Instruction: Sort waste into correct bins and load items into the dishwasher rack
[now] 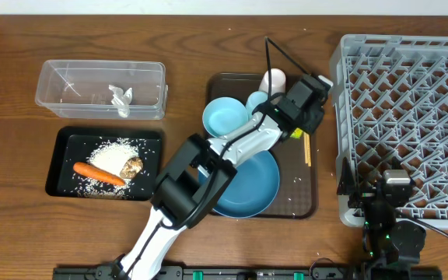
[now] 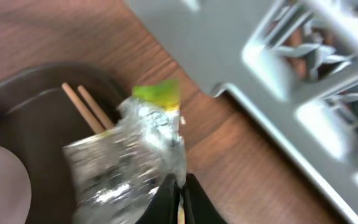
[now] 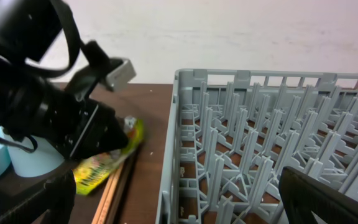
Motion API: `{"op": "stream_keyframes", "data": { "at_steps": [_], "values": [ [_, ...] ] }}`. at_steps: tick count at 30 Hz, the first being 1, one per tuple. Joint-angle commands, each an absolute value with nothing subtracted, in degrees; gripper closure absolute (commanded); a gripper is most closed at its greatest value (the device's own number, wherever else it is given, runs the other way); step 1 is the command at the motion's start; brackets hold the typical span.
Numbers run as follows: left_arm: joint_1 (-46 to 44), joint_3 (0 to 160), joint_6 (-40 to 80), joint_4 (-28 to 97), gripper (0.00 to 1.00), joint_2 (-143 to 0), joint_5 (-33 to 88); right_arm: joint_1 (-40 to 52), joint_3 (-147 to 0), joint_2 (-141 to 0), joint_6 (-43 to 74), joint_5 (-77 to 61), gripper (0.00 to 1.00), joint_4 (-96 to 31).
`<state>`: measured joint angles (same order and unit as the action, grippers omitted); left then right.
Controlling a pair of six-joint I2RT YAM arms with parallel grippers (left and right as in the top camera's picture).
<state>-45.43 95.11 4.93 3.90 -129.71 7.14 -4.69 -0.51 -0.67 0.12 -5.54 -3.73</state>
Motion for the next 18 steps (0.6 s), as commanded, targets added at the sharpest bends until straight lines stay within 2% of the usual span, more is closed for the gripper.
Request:
{"op": "stream_keyframes", "data": {
  "at_steps": [1,18],
  "values": [
    [-46.6,95.6,5.2,4.0,0.94,-125.1,6.9,-5.6,-0.3,-0.4,-0.7,-5.6,0.01,-3.8],
    [-46.7,95.6,5.2,5.3,0.94,-119.3,4.0,-5.6,-0.3,-0.4,-0.7,-5.6,0.01,-3.8]
  ]
}}
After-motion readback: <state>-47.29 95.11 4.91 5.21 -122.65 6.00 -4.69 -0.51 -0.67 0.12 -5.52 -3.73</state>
